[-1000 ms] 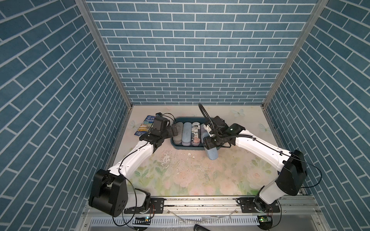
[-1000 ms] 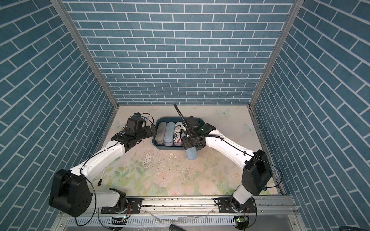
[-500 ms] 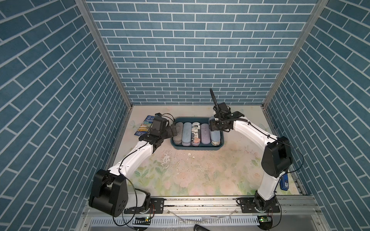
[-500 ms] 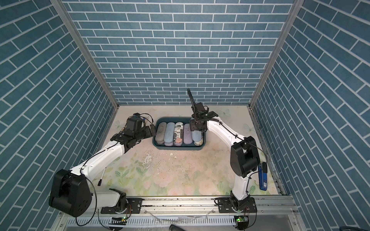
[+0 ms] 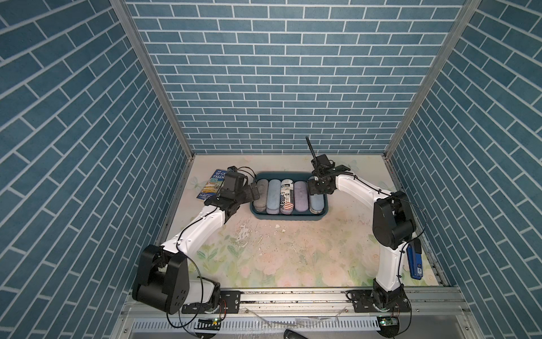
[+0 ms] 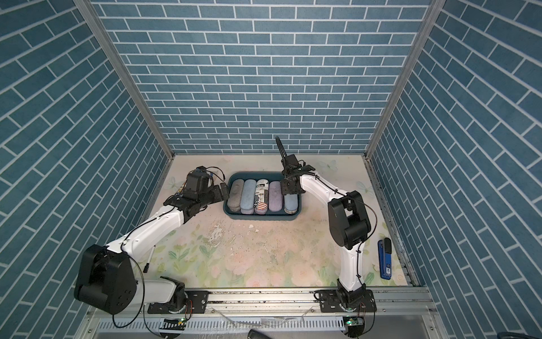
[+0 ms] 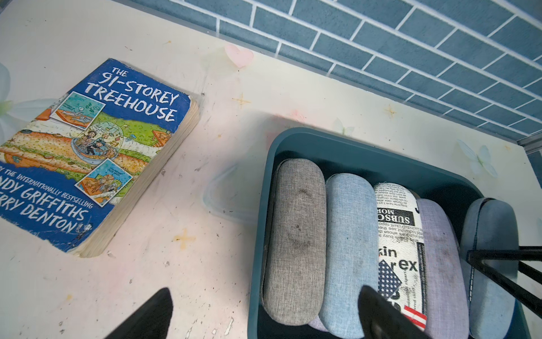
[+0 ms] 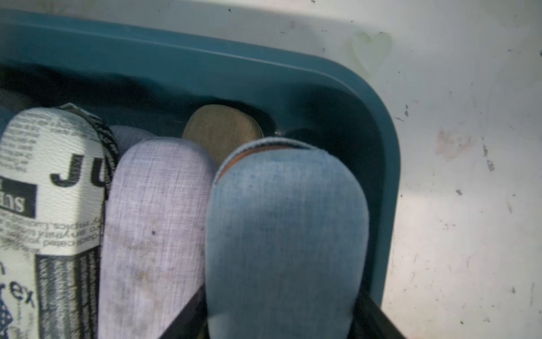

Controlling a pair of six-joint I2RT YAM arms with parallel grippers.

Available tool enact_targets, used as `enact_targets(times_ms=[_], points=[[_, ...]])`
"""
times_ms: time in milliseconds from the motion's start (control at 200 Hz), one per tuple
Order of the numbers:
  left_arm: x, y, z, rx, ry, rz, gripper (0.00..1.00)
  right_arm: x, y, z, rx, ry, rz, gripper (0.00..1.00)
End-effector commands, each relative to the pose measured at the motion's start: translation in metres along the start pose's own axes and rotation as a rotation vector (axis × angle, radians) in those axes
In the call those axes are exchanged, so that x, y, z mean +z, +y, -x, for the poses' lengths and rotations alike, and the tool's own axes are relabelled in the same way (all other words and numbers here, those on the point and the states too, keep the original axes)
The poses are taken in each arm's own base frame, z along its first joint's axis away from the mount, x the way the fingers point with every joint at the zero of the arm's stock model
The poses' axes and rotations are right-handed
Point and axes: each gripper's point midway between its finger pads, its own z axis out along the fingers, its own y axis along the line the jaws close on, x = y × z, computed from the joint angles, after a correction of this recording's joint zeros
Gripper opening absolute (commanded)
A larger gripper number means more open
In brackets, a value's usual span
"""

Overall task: Put the glasses cases into the storage boxes
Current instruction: Place the glasses case in the storage box.

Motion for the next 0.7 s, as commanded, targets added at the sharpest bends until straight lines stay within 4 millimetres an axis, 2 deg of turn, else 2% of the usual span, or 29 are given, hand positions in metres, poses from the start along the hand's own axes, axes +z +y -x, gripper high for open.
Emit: enact_targets(times_ms=[0,190,415,560,695], points=[[0.003,0.000,0.004,-0.008,-0.002,0.000,1.00,0.003,-0.004,0.010,0.034,-0.020,-0.009,0.65],[0.005,0.003,0.004,-0.008,0.004,0.011,0.99,-0.002,-0.006,0.012,0.044,-0.031,-0.008,0.74],[0.002,0.005,0.008,-0.009,-0.003,0.020,1.00,-0.019,-0.008,0.023,0.049,-0.077,0.002,0.78],[-0.001,0.011,0.013,-0.015,-0.017,0.038,1.00,-0.044,-0.003,0.037,0.037,-0.153,0.042,0.78],[-0.009,0.026,0.020,-0.023,-0.052,0.077,1.00,-0.078,0.001,0.048,0.011,-0.259,0.089,0.79]])
